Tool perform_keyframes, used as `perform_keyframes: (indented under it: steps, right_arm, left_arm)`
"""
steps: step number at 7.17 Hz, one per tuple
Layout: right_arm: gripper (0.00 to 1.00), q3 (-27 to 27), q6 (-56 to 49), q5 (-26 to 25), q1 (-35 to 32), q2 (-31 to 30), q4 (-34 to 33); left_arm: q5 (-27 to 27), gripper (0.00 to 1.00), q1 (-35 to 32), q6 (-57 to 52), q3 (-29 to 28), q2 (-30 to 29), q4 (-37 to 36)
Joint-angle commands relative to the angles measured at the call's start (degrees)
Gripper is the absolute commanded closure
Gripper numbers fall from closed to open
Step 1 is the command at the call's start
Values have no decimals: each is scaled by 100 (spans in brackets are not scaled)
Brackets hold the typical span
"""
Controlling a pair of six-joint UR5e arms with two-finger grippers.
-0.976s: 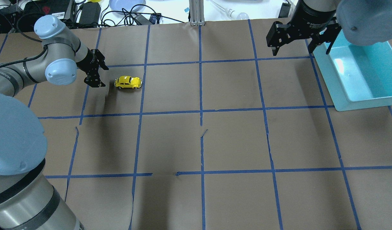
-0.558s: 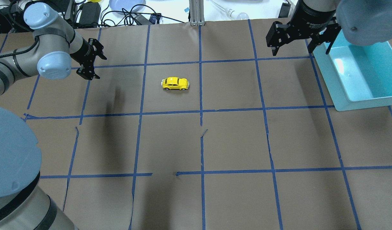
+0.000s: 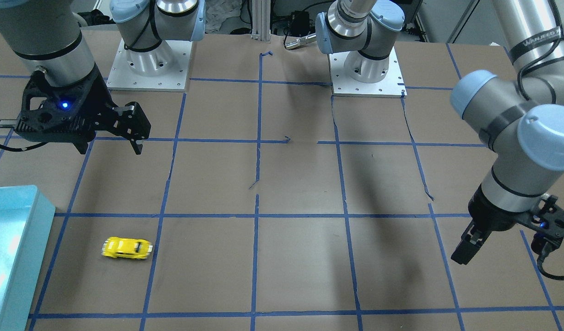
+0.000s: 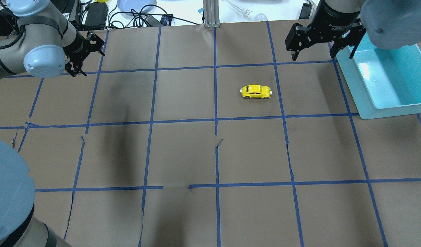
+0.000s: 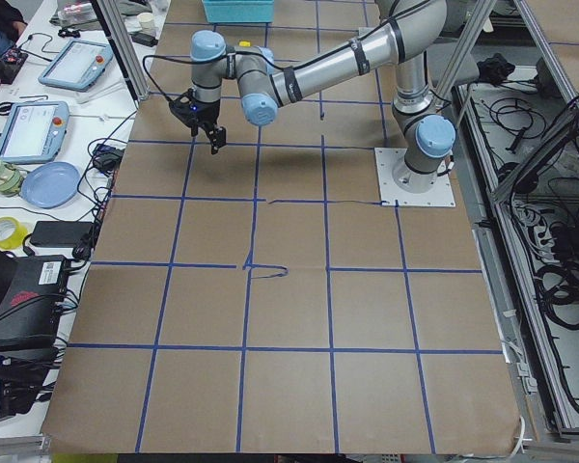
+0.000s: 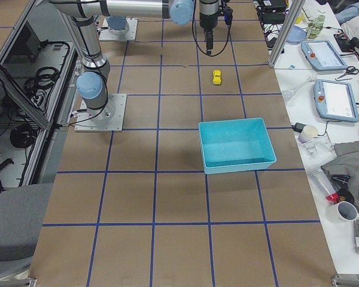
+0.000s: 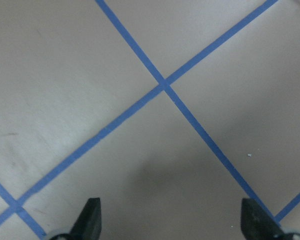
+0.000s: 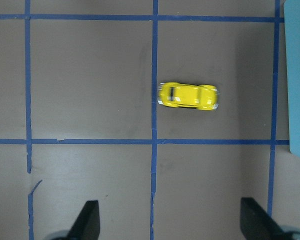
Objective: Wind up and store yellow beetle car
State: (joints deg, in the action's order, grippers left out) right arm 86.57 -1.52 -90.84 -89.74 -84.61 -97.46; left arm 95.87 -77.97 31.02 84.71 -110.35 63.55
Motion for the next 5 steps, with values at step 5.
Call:
perform_keyframes:
  steps: [5]
  right_arm:
    - [0,219,-1584,423,88,93,17]
  left_arm:
    - [63,0,-244,-1614,-1150,1135,2592]
